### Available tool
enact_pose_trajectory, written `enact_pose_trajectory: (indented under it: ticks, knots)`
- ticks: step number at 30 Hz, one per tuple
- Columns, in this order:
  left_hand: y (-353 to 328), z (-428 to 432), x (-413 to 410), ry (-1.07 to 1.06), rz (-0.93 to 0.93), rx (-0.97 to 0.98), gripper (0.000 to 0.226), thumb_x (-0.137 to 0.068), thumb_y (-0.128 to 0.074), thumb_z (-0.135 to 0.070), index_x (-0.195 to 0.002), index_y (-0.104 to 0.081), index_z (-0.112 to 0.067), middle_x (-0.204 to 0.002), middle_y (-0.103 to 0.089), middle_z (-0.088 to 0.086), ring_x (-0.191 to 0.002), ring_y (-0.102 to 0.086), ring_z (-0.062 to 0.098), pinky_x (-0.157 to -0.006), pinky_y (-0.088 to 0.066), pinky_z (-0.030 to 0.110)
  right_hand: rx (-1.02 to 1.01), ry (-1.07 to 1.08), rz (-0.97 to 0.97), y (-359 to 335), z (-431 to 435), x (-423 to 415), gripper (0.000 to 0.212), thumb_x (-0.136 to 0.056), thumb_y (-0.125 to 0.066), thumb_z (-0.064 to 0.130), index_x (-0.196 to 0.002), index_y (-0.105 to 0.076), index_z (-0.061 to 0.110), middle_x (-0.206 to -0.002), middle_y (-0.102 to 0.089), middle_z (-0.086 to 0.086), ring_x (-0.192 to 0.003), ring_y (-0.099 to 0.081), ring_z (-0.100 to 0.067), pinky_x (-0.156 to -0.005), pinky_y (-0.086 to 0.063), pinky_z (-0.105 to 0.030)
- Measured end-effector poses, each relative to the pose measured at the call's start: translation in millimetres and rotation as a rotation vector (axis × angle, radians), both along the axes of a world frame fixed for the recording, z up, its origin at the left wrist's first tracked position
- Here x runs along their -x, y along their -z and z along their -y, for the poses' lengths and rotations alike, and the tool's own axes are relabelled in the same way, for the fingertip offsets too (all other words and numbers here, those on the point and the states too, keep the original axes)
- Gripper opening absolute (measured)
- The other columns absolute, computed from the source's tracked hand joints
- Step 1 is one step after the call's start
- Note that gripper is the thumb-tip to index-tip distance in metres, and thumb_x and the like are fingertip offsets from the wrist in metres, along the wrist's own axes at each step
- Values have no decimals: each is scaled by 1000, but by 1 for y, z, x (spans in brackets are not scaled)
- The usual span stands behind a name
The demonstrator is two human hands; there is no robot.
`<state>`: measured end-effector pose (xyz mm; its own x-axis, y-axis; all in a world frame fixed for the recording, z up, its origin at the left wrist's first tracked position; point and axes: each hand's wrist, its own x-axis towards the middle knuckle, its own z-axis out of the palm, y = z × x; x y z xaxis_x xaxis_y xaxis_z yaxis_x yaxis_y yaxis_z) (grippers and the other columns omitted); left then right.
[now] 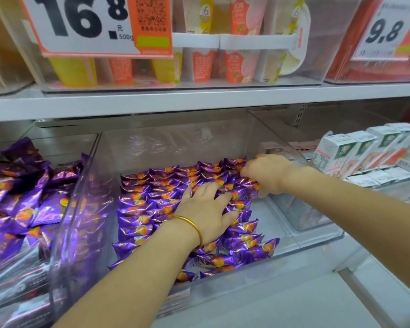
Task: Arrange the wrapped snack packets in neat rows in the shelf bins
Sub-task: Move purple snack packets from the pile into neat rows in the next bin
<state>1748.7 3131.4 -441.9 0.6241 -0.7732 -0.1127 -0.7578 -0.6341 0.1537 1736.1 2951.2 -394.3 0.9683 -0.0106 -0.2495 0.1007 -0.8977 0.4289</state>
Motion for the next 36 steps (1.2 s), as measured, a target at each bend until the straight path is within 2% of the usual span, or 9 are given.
enact_pose_trajectory:
  ticks: [5,11,14,17,23,28,32,34,36]
  knots:
    - [1,-2,-1,4,10,11,55,-97,-27,-51,-148,-20,-29,-153,-12,-1,-143,-6,18,-116,-5,50,-81,93,-17,10,-2,-1,52,-79,-71,23,-123,-43,14,-119,-57,-8,-110,-54,-29,-79,-45,-35]
    - [0,-3,0,13,-18,-13,57,-97,-23,-52,-149,-14,-30,-157,-1,-4,-145,3,17,-117,3,49,168,-44,198,21,-6,12,44,-88,-59,23,-129,-43,18,-122,-56,-3,-115,-44,-27,-72,-33,-31]
    - [0,-2,-1,11,-42,-11,58,-97,-22,-53,-149,-12,-30,-158,3,-3,-145,7,16,-117,4,50,44,60,182,22,-9,15,53,-87,-62,20,-134,-39,17,-132,-41,-8,-114,-48,-28,-78,-45,-36]
    - [-3,-3,-1,7,-61,-23,58,-97,-23,-53,-149,-13,-30,-159,6,-2,-145,8,16,-117,3,50,-79,140,182,17,-13,17,59,-84,-66,22,-133,-36,13,-128,-40,-11,-114,-49,-30,-80,-46,-38]
    - [-35,-20,6,3,-12,2,57,-97,-34,-47,-147,-24,-21,-159,1,4,-146,1,21,-118,-8,44,-231,163,259,3,-16,33,45,-85,-59,5,-125,-41,9,-116,-42,-13,-106,-51,-33,-76,-44,-37]
    - [-72,-72,25,-16,140,354,45,-94,-48,-32,-136,-46,-17,-153,-25,6,-139,-23,25,-113,-23,38,-604,35,522,-31,-72,48,41,-82,-64,11,-121,-52,13,-112,-49,-9,-95,-59,-30,-84,-47,-42]
    - [-94,-144,34,-140,255,687,37,-84,-50,-23,-117,-63,-13,-131,-53,7,-124,-45,20,-106,-28,26,-928,-165,645,-59,-161,52,36,-82,-65,9,-116,-58,19,-106,-52,2,-75,-61,-10,-82,-44,-25]
    - [-97,-186,30,-252,325,742,33,-79,-52,-17,-108,-67,-9,-116,-61,10,-113,-51,19,-99,-29,19,-1038,-243,634,-68,-204,49,34,-82,-65,8,-113,-60,19,-104,-53,3,-75,-60,-9,-80,-41,-20]
    - [-94,-227,23,-365,367,708,30,-78,-55,-9,-103,-68,-3,-106,-63,14,-105,-56,27,-94,-30,17,-1056,-311,598,-68,-240,40,32,-80,-64,7,-109,-62,20,-102,-56,2,-85,-59,-14,-84,-42,-25]
